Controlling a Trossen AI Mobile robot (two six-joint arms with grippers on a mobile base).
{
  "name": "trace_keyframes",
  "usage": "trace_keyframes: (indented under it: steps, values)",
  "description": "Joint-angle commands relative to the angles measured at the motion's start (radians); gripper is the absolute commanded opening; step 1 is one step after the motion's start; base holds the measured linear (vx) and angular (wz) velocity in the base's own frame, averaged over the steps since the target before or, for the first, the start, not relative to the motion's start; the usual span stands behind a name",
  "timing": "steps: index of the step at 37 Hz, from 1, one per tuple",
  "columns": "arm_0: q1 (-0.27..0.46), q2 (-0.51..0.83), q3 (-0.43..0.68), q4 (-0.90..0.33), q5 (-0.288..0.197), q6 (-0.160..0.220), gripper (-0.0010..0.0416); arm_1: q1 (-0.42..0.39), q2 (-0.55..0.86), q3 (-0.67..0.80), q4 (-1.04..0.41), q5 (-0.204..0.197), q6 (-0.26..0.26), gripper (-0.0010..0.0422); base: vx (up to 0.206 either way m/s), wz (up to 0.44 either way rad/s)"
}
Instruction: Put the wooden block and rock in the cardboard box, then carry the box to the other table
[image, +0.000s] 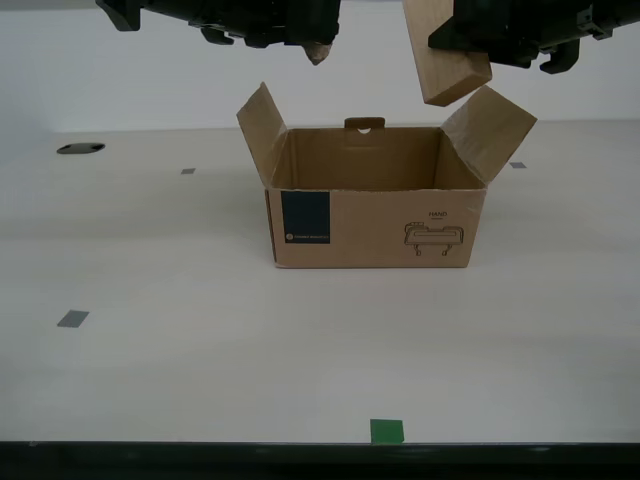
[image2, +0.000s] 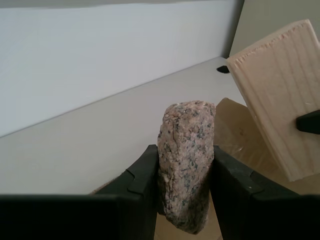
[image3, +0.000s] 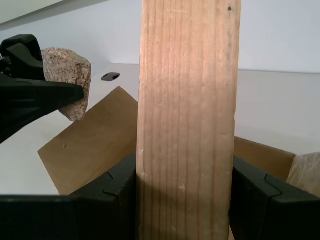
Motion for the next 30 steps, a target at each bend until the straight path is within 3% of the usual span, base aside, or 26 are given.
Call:
trace_keyframes:
  steps: [1, 17, 24, 30]
  values:
    - [0.000, 0.000, 0.000, 0.009, 0.004, 0.000, -0.0001, -0.002, 0.000, 0.001, 0.013, 0.005, 0.005, 0.0000, 0.000, 0.000]
    - [0.001, 0.000, 0.002, 0.008, 0.005, 0.001, 0.0000, -0.002, 0.000, 0.001, 0.012, 0.000, 0.004, 0.0000, 0.000, 0.000]
    - [0.001, 0.000, 0.002, 0.008, 0.102, 0.000, -0.0001, 0.000, 0.000, 0.001, 0.015, -0.011, 0.005, 0.0000, 0.000, 0.000]
    - [0.001, 0.000, 0.002, 0.006, 0.104, 0.000, 0.0000, -0.001, 0.000, 0.001, 0.014, -0.011, 0.005, 0.0000, 0.000, 0.000]
